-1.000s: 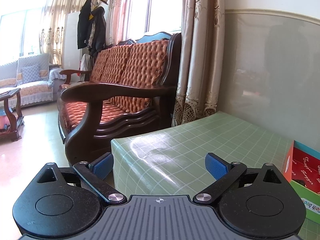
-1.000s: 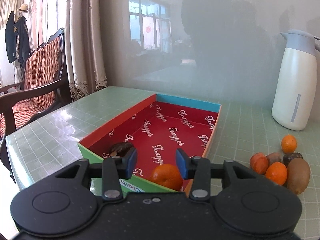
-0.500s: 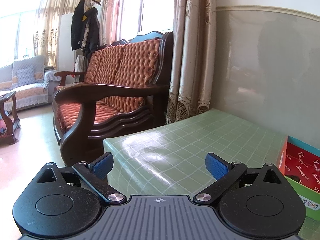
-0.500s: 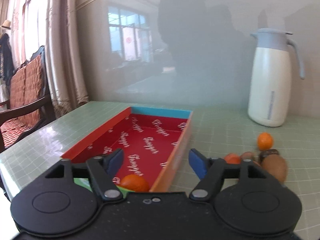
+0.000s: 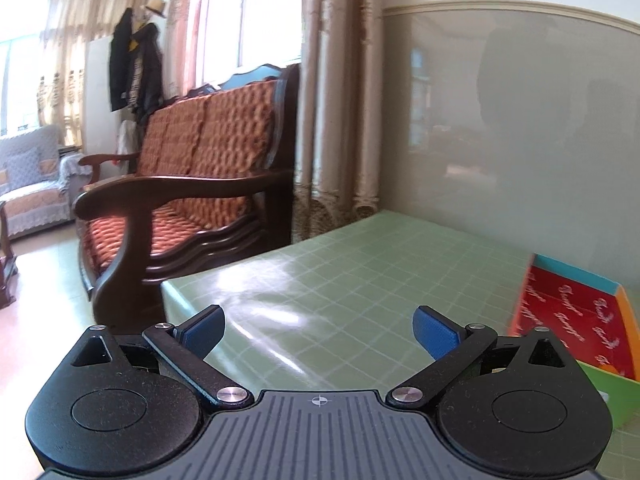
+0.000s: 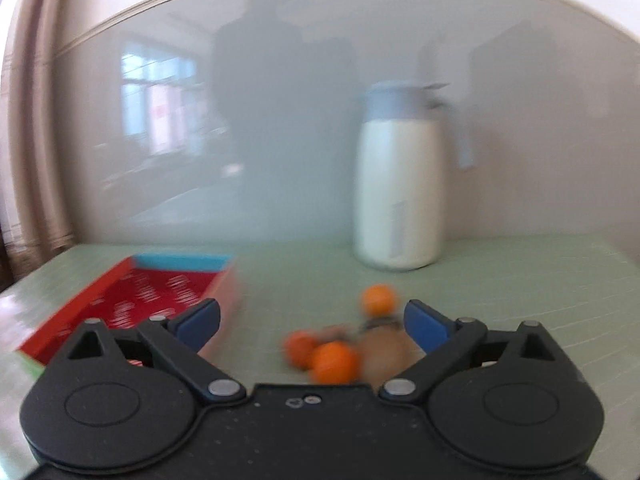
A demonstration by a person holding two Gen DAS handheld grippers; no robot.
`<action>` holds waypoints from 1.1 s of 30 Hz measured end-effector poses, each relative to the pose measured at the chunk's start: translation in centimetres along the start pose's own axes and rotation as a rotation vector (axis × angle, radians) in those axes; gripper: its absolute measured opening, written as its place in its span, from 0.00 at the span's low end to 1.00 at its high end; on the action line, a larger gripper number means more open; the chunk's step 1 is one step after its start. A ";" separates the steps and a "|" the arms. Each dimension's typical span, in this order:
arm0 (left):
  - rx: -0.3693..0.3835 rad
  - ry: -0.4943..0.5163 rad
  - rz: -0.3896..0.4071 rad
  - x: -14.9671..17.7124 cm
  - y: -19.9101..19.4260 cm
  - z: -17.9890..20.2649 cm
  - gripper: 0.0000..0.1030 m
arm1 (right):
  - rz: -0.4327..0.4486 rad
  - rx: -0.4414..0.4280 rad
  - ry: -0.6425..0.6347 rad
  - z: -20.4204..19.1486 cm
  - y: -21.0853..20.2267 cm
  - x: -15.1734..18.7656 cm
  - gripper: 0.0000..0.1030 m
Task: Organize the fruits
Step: 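Move the right tool away from the box and the left tool back to the fruit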
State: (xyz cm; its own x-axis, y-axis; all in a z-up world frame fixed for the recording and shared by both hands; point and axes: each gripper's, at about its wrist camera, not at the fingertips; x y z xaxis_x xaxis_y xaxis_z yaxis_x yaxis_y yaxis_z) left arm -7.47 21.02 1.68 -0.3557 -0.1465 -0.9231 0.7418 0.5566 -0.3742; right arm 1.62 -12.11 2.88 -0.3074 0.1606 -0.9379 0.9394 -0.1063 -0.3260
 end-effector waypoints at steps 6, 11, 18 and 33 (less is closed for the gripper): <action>0.098 0.080 0.026 0.1 -1.4 4.0 0.98 | 0.069 0.159 0.061 4.7 -1.1 -0.8 1.00; 0.218 0.151 0.041 0.3 -3.0 7.6 0.98 | 0.067 0.231 0.109 8.1 -1.6 -0.9 1.00; 0.385 0.292 0.104 1.5 -6.5 12.9 0.99 | 0.076 0.279 0.156 11.8 -3.0 -0.7 1.00; 0.619 0.444 0.053 4.3 -10.7 21.1 1.00 | 0.098 0.406 0.209 17.8 -5.1 -0.2 1.00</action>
State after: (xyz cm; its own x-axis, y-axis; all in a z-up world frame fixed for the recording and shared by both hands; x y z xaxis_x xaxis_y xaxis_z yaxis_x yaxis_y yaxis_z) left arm -4.94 -2.82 -0.20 -0.4086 0.2830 -0.8677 0.9012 -0.0251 -0.4326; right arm -5.82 -29.11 2.57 -0.1437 0.3209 -0.9361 0.8139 -0.4998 -0.2963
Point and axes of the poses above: each gripper's, at about its wrist camera, not at the fingertips, and y roughly the way its jaws point, z to its right, x to its underside, and after that the axes turned 6 degrees about y, right-handed
